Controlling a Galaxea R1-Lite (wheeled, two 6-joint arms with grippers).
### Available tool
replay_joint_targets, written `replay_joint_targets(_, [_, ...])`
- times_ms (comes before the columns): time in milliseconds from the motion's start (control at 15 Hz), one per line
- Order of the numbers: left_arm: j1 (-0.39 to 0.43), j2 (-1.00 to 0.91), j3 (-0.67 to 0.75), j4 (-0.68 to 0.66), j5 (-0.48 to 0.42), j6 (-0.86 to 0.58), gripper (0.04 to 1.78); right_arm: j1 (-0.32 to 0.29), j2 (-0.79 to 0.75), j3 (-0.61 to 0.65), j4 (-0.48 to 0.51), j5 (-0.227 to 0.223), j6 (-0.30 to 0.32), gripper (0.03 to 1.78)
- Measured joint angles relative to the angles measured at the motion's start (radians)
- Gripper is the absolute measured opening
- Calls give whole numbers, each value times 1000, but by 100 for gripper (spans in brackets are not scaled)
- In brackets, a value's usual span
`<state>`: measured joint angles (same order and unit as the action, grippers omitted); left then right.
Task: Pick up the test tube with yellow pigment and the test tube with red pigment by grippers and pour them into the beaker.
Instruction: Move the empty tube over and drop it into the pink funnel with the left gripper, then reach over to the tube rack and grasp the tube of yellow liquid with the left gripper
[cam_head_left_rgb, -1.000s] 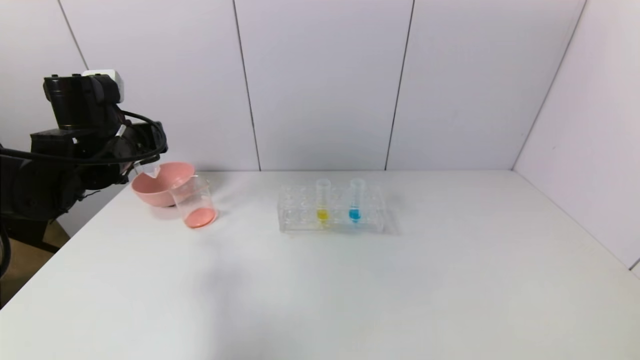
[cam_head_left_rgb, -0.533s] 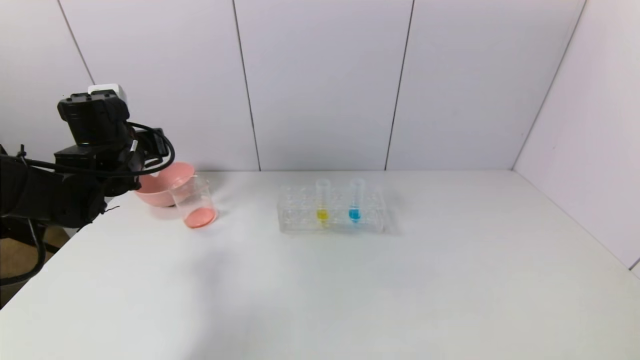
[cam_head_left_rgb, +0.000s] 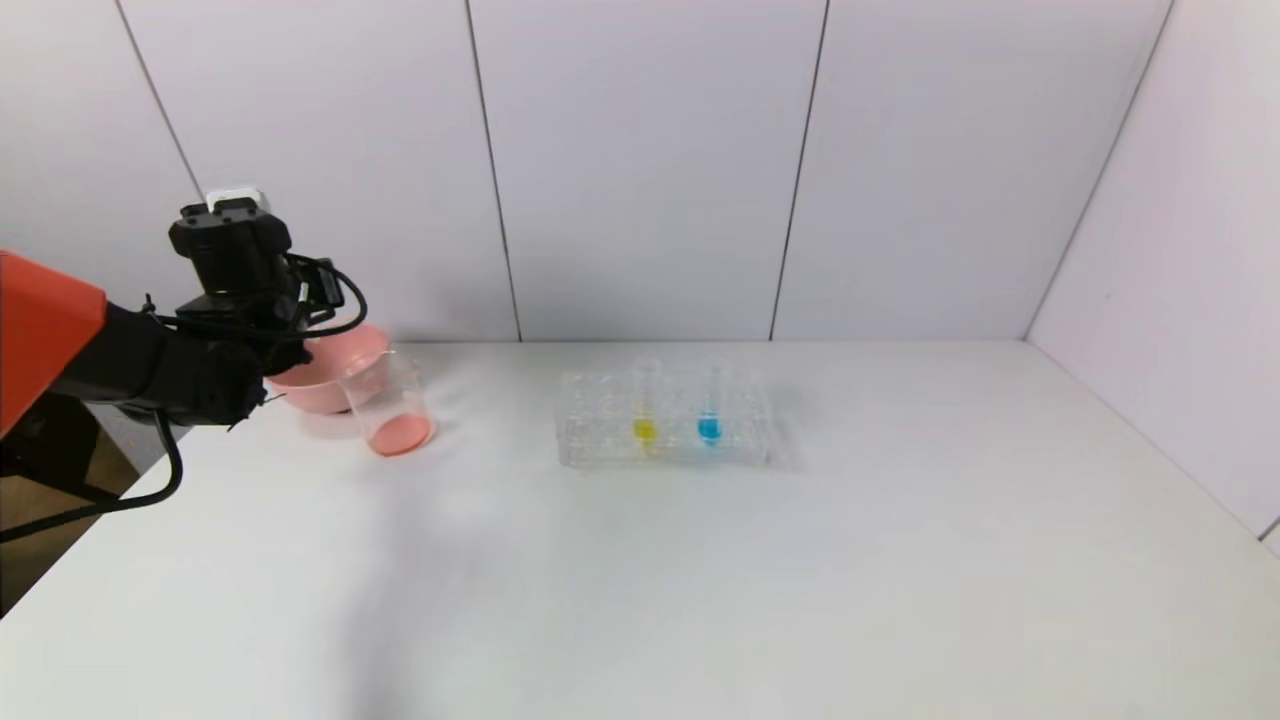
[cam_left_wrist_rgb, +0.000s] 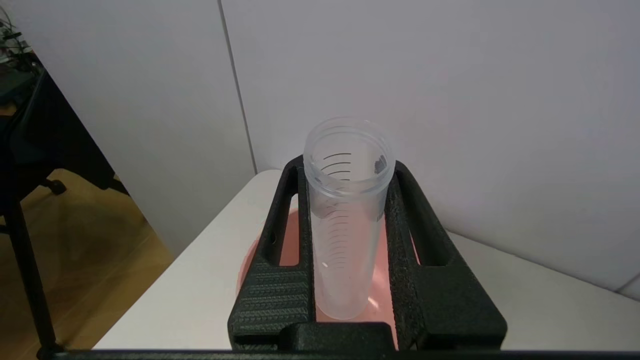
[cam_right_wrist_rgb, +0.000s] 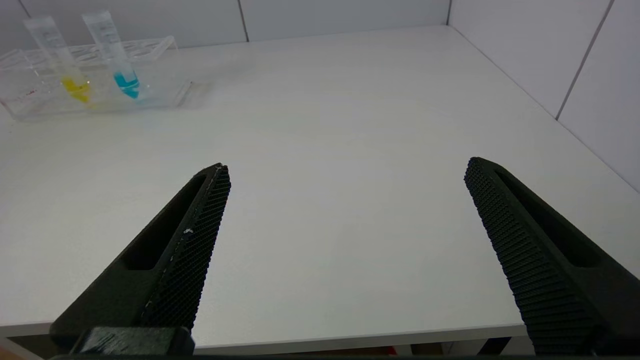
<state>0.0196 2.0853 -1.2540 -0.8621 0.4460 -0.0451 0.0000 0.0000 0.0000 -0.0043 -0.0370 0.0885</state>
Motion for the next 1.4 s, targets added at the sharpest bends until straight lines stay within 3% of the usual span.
replay_joint_targets(200, [2,62,-87,20,20,16,43,0,0,0,0,0,0,171])
replay_joint_targets(600, [-1,104,-104,13,33,14,51,0,0,0,0,0,0,171])
replay_joint_targets(800, [-4,106,-105,9,33,14,81,0,0,0,0,0,-1,171])
replay_joint_targets(1133, [-14,98,-100,-11,67,16,156,0,0,0,0,0,0,171])
replay_joint_targets(1400, [-34,5,-21,-11,51,16,177,0,0,0,0,0,0,171])
